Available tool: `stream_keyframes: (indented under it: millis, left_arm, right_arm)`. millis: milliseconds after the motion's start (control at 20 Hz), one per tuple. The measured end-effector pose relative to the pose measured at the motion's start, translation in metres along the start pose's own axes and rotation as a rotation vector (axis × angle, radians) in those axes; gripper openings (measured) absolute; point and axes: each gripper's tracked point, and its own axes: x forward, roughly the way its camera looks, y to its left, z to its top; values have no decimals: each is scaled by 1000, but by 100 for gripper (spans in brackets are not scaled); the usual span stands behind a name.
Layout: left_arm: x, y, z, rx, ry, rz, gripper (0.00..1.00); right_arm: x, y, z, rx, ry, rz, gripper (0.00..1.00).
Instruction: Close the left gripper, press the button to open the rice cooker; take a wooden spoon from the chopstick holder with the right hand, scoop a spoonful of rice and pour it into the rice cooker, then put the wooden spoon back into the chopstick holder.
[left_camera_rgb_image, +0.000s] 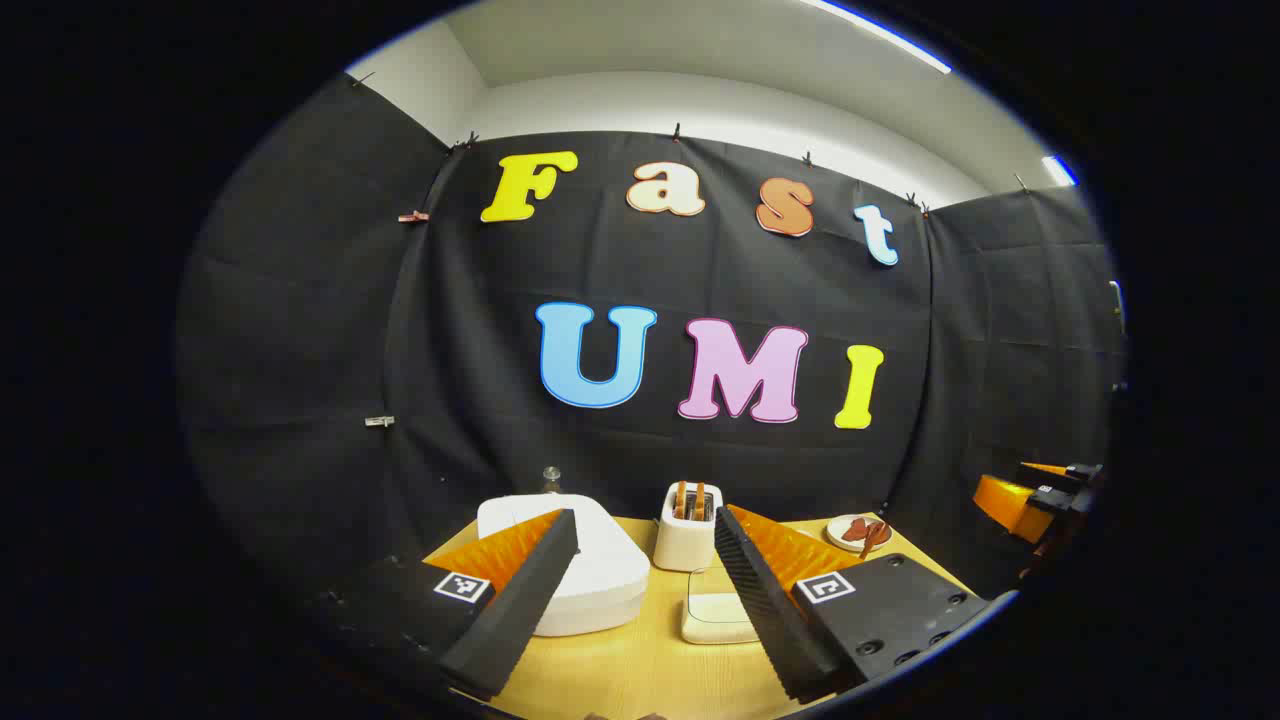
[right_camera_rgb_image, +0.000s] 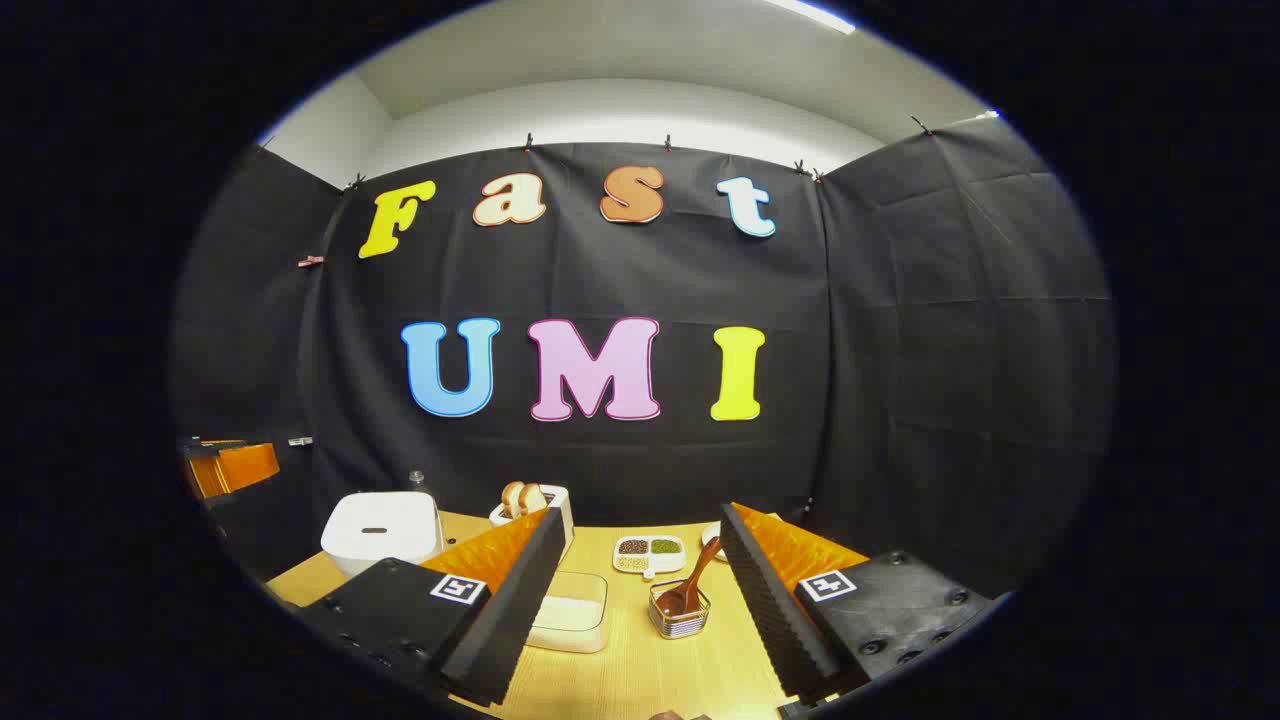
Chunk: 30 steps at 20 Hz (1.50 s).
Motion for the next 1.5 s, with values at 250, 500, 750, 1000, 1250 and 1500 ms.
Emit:
stream_keyframes:
  millis: [250,500,750,1000,1250,1500]
  left_arm:
    - [9,-8,-7,18,16,13,96]
    - [17,-12,-15,-15,37,13,96]
    - [29,-7,-26,-39,75,24,96]
    - [39,-4,-27,-51,78,30,96]
    - [47,3,-30,-35,83,48,95]
    - [59,20,-24,-63,69,78,96]
  right_arm:
    - [16,-10,-2,10,5,14,98]
    - [24,-18,-8,17,18,14,98]
    - [32,-17,-17,24,30,21,98]
    - [37,-13,-23,7,38,43,98]
    - [46,-5,-23,12,37,61,98]
    - [48,-2,-26,3,41,72,98]
